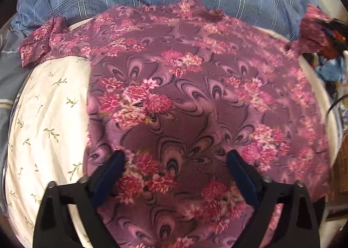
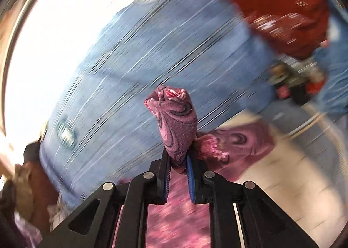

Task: Fold small clothes

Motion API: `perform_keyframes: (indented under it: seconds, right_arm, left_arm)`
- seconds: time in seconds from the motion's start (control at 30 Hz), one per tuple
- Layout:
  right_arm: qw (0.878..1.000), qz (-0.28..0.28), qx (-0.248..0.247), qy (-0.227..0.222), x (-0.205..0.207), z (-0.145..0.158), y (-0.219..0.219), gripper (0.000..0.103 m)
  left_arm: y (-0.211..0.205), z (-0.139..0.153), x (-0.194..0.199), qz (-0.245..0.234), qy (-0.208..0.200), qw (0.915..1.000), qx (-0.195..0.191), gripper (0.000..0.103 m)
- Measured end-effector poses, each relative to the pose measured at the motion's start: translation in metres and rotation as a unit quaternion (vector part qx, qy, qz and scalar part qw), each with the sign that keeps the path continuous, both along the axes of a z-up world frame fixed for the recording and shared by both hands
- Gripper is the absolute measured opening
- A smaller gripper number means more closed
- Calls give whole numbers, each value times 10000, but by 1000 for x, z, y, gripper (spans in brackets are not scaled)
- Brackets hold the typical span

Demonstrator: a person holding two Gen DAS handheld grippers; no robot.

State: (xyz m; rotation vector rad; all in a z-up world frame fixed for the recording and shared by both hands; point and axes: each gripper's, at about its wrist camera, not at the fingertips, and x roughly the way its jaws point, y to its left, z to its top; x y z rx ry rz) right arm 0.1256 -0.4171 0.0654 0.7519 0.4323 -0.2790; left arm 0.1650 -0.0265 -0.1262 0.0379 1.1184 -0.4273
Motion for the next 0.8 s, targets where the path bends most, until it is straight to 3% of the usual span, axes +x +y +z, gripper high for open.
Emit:
perform_keyframes:
  seconds: [0.3,0.4,0.5,0.57,0.63,0.73,0.8]
  right_arm:
    - [9891,1379,294,423,103,-52,157,15]
    - [9731,1905,588,1155,135,-93,213,25]
    - [9536,2360,848,1668,135,-125,247,27]
    - [9476,2559,745,1764,123,-127,255,27]
    - [9499,2568,573,1688,104,-123,249,27]
    - [9677,2015,389,1462,65,-109,196,32]
    - [9770,1570,355,1402,46,-107,163,44]
  left_arm:
    - [60,31,-1,297,-14,9980,-558,87]
    - [79,41,0,458,-101,9969,-624,87]
    - [89,48,2,578,-107,9961,-657,87]
    - [91,52,6,592,-84,9958,-687,87]
    - [87,56,14,560,-46,9959,-711,87]
    - [69,62,36,446,54,9952,-875,87]
    - [48,63,57,333,255,9939,-1019,87]
